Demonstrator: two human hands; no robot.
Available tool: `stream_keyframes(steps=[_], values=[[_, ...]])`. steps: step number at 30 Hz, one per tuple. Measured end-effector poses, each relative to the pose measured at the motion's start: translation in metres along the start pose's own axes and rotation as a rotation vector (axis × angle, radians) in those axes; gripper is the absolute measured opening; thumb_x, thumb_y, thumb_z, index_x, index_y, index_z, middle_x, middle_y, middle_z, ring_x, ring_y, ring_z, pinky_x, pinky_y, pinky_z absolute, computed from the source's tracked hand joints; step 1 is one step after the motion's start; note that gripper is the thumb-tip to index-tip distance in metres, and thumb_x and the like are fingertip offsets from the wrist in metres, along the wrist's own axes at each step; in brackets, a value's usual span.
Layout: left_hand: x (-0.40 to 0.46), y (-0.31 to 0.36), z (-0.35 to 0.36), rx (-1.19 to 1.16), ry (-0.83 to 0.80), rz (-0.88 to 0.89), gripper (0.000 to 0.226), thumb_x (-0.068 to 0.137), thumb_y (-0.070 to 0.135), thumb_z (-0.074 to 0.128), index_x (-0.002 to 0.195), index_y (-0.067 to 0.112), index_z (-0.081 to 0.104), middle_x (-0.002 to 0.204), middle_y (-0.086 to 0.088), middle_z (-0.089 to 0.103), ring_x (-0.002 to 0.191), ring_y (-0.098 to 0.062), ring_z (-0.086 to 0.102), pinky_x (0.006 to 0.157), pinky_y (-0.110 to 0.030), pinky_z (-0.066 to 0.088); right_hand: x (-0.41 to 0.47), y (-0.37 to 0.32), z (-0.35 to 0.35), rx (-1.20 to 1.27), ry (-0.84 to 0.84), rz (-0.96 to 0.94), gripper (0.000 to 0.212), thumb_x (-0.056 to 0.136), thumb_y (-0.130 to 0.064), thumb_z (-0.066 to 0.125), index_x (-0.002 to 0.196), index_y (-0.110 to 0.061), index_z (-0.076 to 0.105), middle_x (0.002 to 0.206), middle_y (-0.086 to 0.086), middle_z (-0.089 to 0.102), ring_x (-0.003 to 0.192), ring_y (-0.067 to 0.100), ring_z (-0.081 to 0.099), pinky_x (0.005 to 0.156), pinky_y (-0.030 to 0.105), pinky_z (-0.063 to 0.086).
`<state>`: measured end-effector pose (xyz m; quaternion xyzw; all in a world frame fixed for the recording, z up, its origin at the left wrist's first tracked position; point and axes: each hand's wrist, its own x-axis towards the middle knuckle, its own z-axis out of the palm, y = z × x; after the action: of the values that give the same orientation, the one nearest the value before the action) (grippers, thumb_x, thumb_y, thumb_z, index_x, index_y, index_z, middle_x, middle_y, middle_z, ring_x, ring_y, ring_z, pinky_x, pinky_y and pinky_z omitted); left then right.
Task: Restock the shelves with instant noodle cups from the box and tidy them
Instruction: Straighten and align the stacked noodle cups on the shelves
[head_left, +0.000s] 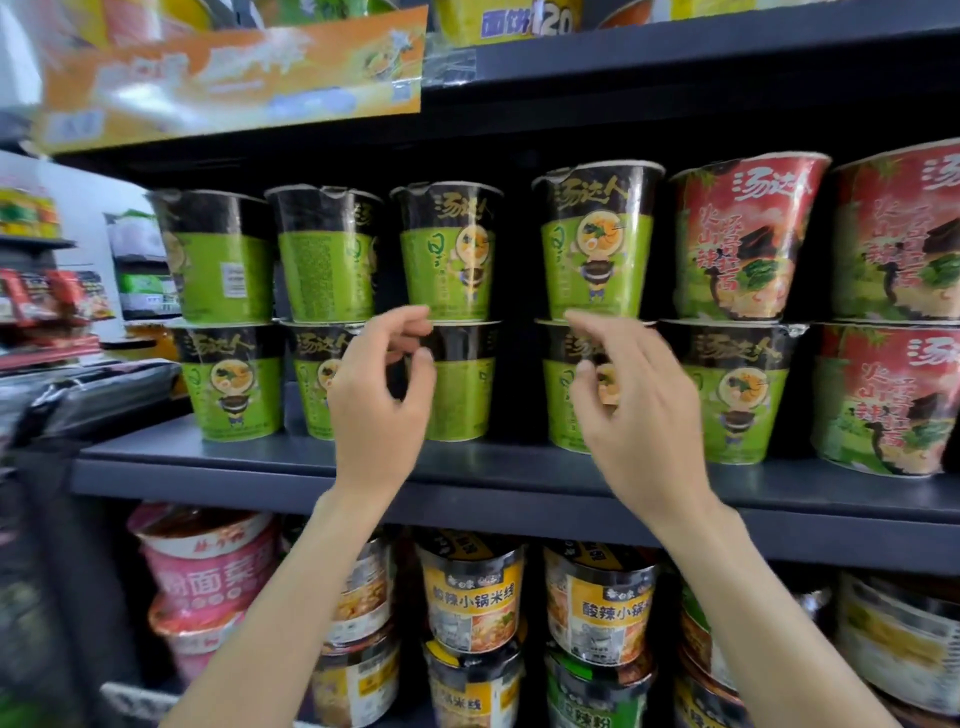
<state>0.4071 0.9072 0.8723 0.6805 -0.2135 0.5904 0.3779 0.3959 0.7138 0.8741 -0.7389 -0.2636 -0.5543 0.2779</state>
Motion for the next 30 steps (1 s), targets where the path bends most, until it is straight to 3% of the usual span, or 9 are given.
stream_keyframes(steps=[2,5,8,11,15,19,23,26,30], values=[[-0.006,-0.018,-0.014,-0.012,-0.112,-0.183,0.034,0.091,0.008,0.056,0.124,0.015,0.052,0.112,0.002,0.06,0.103,-0.012,0.058,0.09,-0.025,0.049,-0.006,-0.011,0.018,0.074,-0.109,0.045,0.033,0.091,-0.018,0.045,0.122,-0.016,0.058,0.11,-0.004,0.066,0.101,0.01,0.06,0.084,0.029,0.05],[-0.003,-0.036,-0.019,-0.023,-0.357,-0.476,0.051,0.092,0.016,0.057,0.139,0.019,0.036,0.13,0.001,0.051,0.115,-0.013,0.054,0.085,-0.01,0.039,-0.004,-0.024,0.048,0.123,-0.233,0.163,0.038,0.093,-0.018,0.051,0.13,-0.019,0.051,0.119,-0.003,0.061,0.105,0.014,0.058,0.086,0.037,0.05],[0.007,-0.046,-0.013,-0.031,-0.522,-0.559,0.067,0.093,0.028,0.055,0.149,0.023,0.018,0.147,-0.001,0.038,0.128,-0.014,0.044,0.094,-0.016,0.028,0.004,-0.031,0.071,0.114,-0.349,0.332,0.06,0.094,-0.025,0.052,0.147,-0.02,0.025,0.142,0.004,0.04,0.122,0.023,0.047,0.096,0.033,0.041],[0.019,-0.05,-0.006,-0.073,-0.616,-0.568,0.075,0.093,0.031,0.055,0.151,0.022,0.008,0.146,0.0,0.039,0.134,-0.017,0.037,0.094,-0.018,0.025,0.01,-0.033,0.088,0.166,-0.435,0.498,0.081,0.093,-0.028,0.055,0.152,-0.018,0.0,0.153,0.009,0.025,0.134,0.027,0.036,0.102,0.032,0.033],[0.015,-0.056,-0.013,-0.172,-0.602,-0.476,0.071,0.089,0.023,0.062,0.147,0.026,0.021,0.119,0.016,0.051,0.115,-0.01,0.053,0.094,-0.023,0.038,0.011,-0.029,0.098,0.186,-0.434,0.588,0.09,0.09,-0.034,0.058,0.152,-0.016,-0.005,0.151,0.011,0.033,0.134,0.026,0.038,0.107,0.036,0.035],[0.004,-0.058,-0.022,-0.212,-0.559,-0.389,0.063,0.088,0.018,0.062,0.142,0.028,0.029,0.124,0.011,0.048,0.104,0.001,0.054,0.08,-0.011,0.044,0.013,-0.028,0.091,0.052,-0.393,0.591,0.081,0.092,-0.038,0.055,0.153,-0.013,0.007,0.153,0.012,0.027,0.137,0.026,0.032,0.106,0.032,0.029],[0.012,-0.061,-0.014,-0.291,-0.562,-0.461,0.072,0.091,0.022,0.06,0.149,0.027,0.018,0.139,0.007,0.042,0.124,-0.009,0.046,0.102,-0.026,0.035,0.0,-0.044,0.077,-0.05,-0.248,0.453,0.063,0.094,-0.031,0.054,0.148,-0.017,0.025,0.14,0.006,0.039,0.116,0.021,0.05,0.088,0.027,0.04],[0.017,-0.062,-0.005,-0.293,-0.576,-0.508,0.074,0.091,0.023,0.058,0.151,0.028,0.013,0.11,0.019,0.052,0.102,-0.006,0.053,0.08,-0.017,0.039,-0.003,-0.049,0.075,-0.022,-0.256,0.427,0.062,0.093,-0.03,0.056,0.146,-0.02,0.027,0.136,0.002,0.044,0.111,0.019,0.055,0.091,0.033,0.045],[0.012,-0.064,0.0,-0.199,-0.522,-0.438,0.076,0.085,0.031,0.065,0.147,0.027,0.021,0.137,0.002,0.048,0.117,-0.015,0.053,0.094,-0.029,0.042,0.008,-0.041,0.07,0.013,-0.379,0.522,0.073,0.093,-0.035,0.056,0.151,-0.018,0.016,0.148,0.005,0.039,0.125,0.023,0.048,0.097,0.03,0.04]])
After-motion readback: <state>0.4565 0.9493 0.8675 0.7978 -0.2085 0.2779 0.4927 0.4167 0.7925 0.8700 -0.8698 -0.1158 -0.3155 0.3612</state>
